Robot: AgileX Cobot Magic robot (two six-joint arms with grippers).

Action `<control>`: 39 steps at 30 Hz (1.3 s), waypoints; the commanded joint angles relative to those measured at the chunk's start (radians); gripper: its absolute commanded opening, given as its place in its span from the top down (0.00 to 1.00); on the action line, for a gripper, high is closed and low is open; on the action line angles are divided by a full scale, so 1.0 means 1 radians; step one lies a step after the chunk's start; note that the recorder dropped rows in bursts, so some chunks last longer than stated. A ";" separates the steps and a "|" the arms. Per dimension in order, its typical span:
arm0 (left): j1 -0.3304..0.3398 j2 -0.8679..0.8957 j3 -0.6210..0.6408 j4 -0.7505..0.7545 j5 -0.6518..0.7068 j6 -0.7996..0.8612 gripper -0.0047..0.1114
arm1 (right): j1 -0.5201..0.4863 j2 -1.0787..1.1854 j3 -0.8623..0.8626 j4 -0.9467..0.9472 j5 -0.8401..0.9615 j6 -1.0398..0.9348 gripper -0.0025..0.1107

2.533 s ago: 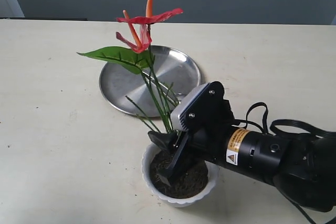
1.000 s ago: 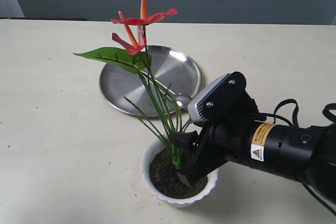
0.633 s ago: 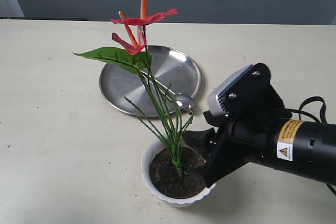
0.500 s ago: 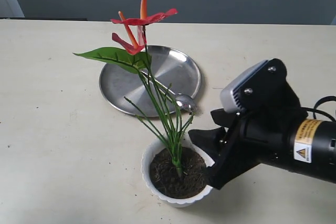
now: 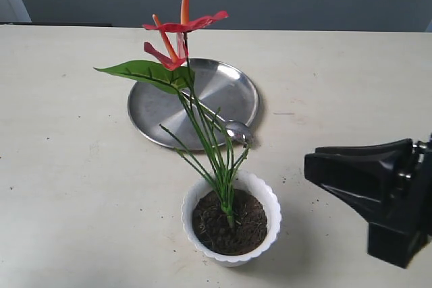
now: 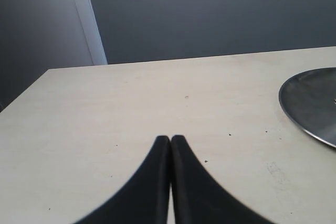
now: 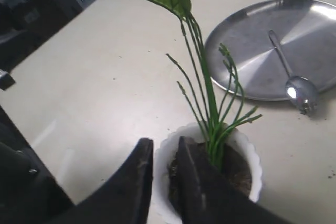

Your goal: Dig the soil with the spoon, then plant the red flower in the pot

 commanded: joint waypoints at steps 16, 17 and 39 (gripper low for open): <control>-0.007 -0.005 -0.004 -0.008 -0.001 -0.002 0.96 | -0.004 -0.300 0.002 -0.105 -0.014 0.111 0.82; -0.007 -0.005 -0.004 -0.008 -0.001 -0.002 0.96 | -0.004 -0.302 0.002 -0.105 -0.009 0.111 0.82; -0.007 -0.005 -0.004 -0.008 -0.003 -0.002 0.96 | -0.549 -0.637 0.417 -0.180 -0.272 0.032 0.82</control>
